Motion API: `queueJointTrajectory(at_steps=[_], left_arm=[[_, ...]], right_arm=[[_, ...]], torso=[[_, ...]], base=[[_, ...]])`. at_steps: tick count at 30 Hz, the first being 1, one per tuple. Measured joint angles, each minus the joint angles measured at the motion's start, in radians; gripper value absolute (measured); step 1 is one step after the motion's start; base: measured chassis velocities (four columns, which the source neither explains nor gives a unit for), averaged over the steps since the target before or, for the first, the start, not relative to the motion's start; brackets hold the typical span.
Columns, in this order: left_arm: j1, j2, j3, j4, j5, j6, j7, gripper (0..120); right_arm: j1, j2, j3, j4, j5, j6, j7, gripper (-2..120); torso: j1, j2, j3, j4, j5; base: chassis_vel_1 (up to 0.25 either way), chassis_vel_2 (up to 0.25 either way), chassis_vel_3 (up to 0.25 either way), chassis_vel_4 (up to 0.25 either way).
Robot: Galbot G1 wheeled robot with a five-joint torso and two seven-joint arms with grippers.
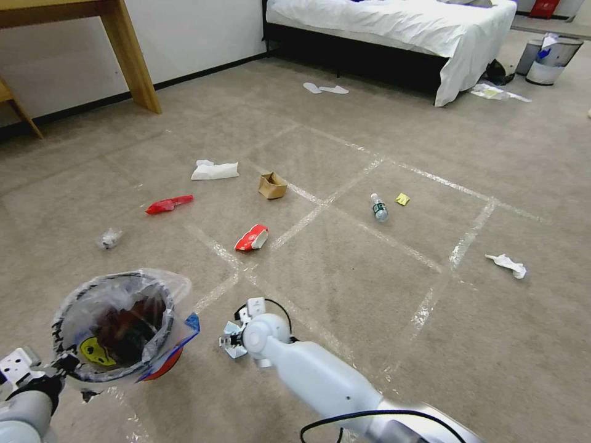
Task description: Pick up the trash bin and place the garbage on the floor into it.
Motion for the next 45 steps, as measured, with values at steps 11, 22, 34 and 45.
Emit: queueJointTrajectory(at_steps=[11, 22, 34, 45], left_arm=[[0.024, -0.014, -0.026, -0.059, -0.017, -0.003, 0.008, 0], [0.046, -0.016, -0.047, -0.071, -0.028, -0.009, 0.016, 0], [0.04, -0.016, -0.031, -0.084, -0.03, -0.009, 0.012, 0], [0.045, -0.022, -0.032, -0.092, -0.028, -0.011, 0.013, 0]], right_arm=[[0.017, -0.002, -0.023, -0.09, -0.026, 0.015, -0.017, 100], [0.005, -0.004, -0.048, -0.08, -0.038, 0.044, -0.055, 100], [0.013, -0.004, -0.065, -0.164, -0.12, 0.179, -0.224, 99], [0.026, -0.004, -0.083, -0.234, -0.143, 0.228, -0.313, 85]], torso=[[0.0, 0.0, 0.0, -0.0003, 0.0001], [0.0, 0.0, 0.0, -0.0001, 0.0003], [0.0, 0.0, 0.0, -0.0003, 0.0003], [0.0, 0.0, 0.0, -0.0003, 0.0002]], base=[[0.0, 0.0, 0.0, 0.0], [0.0, 0.0, 0.0, 0.0], [0.0, 0.0, 0.0, 0.0], [0.0, 0.0, 0.0, 0.0]])
